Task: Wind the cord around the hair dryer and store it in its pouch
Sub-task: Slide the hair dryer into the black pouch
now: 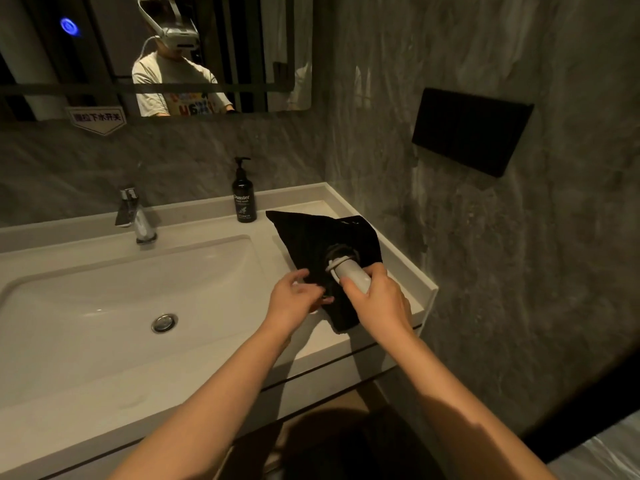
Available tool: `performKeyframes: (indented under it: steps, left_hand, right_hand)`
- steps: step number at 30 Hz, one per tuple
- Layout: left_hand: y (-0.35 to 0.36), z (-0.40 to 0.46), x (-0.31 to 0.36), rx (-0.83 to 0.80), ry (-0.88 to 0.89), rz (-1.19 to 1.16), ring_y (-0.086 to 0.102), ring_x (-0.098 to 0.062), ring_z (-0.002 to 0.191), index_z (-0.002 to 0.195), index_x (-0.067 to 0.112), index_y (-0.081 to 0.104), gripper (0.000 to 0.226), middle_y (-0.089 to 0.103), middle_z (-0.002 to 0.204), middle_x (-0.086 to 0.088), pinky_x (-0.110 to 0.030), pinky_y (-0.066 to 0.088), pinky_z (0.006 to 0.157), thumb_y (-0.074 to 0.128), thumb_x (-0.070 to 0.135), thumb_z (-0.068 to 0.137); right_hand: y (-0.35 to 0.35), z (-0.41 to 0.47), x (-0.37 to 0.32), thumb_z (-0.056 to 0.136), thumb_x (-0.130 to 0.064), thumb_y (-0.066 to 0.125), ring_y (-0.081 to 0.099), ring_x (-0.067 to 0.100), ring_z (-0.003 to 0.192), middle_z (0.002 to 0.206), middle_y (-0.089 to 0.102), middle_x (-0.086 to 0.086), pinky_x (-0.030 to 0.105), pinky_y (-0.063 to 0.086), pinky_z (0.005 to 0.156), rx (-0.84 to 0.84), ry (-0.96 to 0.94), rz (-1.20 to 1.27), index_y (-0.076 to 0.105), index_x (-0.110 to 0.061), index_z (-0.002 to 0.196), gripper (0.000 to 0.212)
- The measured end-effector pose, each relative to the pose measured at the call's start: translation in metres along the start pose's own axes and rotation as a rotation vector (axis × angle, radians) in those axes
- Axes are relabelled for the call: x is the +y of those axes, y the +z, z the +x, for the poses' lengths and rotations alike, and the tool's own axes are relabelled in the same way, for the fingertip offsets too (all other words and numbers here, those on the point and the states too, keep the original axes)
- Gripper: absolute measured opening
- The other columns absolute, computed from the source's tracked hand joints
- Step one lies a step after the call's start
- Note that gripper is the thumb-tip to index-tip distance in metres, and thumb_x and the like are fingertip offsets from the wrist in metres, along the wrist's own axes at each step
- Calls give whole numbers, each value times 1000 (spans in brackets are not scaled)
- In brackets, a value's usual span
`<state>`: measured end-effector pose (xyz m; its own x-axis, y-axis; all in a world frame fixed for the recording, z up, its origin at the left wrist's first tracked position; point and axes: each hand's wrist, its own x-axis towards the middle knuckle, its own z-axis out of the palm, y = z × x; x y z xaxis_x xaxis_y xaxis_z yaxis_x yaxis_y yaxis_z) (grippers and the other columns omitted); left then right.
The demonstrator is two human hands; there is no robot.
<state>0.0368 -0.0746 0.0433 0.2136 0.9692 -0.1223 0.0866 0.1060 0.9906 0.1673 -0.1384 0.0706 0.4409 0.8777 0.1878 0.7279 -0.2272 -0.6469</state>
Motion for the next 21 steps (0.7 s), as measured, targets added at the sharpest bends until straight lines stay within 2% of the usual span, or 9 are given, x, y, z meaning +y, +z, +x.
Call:
performKeyframes:
  steps: [3,5,7,9,10,13,15,18,21]
  left_hand:
    - [2,4,-4,-45,-164,-178,68,-13,62,105,1,65,18,68,81,-10,-29,56,71,53,3,92]
    - [-1,3,-4,-58,-167,-145,61,-16,68,81,8,68,19,62,76,-9,-28,50,70,52,5,90]
    - [-8,2,-3,-65,-143,-180,57,-22,81,74,10,66,17,62,83,-12,-32,45,74,52,6,85]
    - [-16,4,-2,-178,-173,-394,58,-23,85,79,7,62,10,62,88,-10,-35,46,77,55,15,80]
    - [-19,6,-1,-248,-201,-524,59,-23,86,85,6,60,21,61,89,-10,-37,48,81,59,26,77]
    - [-24,16,-1,-369,-315,-686,61,-32,106,129,2,48,92,61,123,-17,-57,37,106,64,68,67]
    - [-25,19,5,-346,-392,-672,61,-35,111,146,7,29,117,53,135,-24,-63,33,106,61,78,58]
    - [-22,19,16,-295,-465,-597,60,-33,112,147,6,29,119,58,126,-24,-65,34,104,61,77,56]
    - [-14,18,22,-368,-512,-513,44,-37,133,140,11,42,97,68,104,-17,-65,31,106,56,75,68]
  right_hand:
    - [0,-2,0,89,-51,52,65,29,89,100,68,8,46,54,77,7,7,-23,44,-18,110,41]
    - [-1,-3,2,88,-52,52,65,28,89,100,67,8,47,54,78,3,10,-41,43,-19,109,40]
    - [-3,-4,3,88,-52,52,65,27,88,100,67,6,45,54,77,8,9,-60,43,-18,110,41]
    - [-4,-4,4,89,-51,52,64,26,87,99,67,6,43,54,74,12,-2,-76,43,-17,110,41]
    - [-5,-5,4,89,-51,52,64,26,87,99,67,6,42,53,73,13,-10,-84,43,-17,110,42]
    - [-5,-4,4,89,-52,52,65,27,88,99,68,6,40,52,72,19,-35,-91,43,-16,109,43]
    - [-6,-3,3,89,-53,51,65,28,88,99,68,7,37,49,69,17,-55,-99,42,-15,110,43]
    - [-7,-3,2,90,-54,49,66,29,88,100,69,7,33,42,65,18,-90,-150,41,-17,110,44]
    - [-4,-4,-2,90,-54,48,66,28,88,101,69,6,32,42,64,14,-142,-208,40,-17,112,44]
